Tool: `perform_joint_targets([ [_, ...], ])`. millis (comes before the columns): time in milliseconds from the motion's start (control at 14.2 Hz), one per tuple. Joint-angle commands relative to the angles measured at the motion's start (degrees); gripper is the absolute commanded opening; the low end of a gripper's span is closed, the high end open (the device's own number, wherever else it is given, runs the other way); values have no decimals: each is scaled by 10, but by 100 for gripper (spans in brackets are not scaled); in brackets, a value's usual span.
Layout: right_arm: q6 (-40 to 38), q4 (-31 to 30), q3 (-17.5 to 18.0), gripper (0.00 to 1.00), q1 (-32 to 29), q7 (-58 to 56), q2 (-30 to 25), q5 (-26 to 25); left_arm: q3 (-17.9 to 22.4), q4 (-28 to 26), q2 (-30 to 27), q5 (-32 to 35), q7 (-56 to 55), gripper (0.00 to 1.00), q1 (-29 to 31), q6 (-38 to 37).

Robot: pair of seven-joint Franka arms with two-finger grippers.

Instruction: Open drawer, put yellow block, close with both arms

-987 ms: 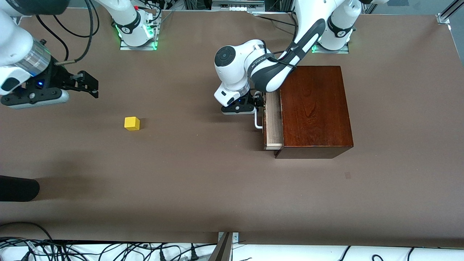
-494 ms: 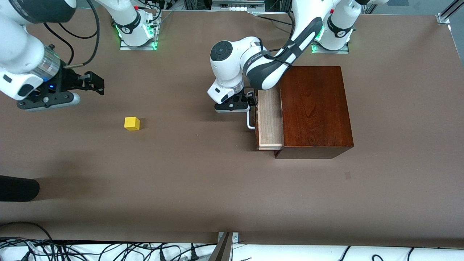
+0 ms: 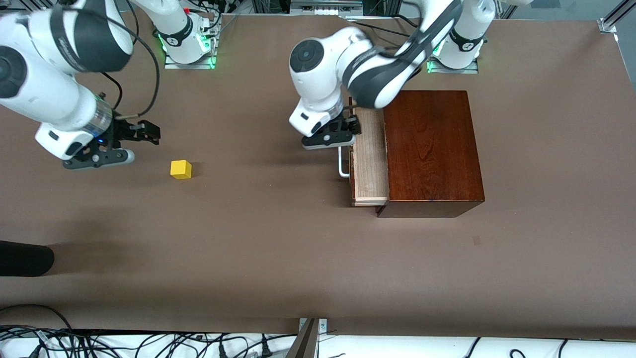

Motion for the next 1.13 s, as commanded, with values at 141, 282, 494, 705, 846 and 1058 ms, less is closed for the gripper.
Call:
perform_joint_targets([
  [141,95,-93,2,100,-5,8,-11,3,-3,34,-78,-52,163,100,104,-121],
  [282,146,-139,-2,100,-5,8,-13,3,-2,34,-112,-72,214,100,161,-145],
  [494,223,-186,-4,100,-5,9,-4,4,-4,35,-149,-125,322,100,271,-168],
  [705,258,-188,-6,100,-5,9,28,5,20,27,-191,-164,448,100,333,-170],
  [846,283,-190,-15,100,-5,9,50,5,107,6,-223,-179,501,100,317,-166],
  [1058,334,-223,-19,100,-6,9,62,6,226,-72,-270,-175,604,100,253,-129],
])
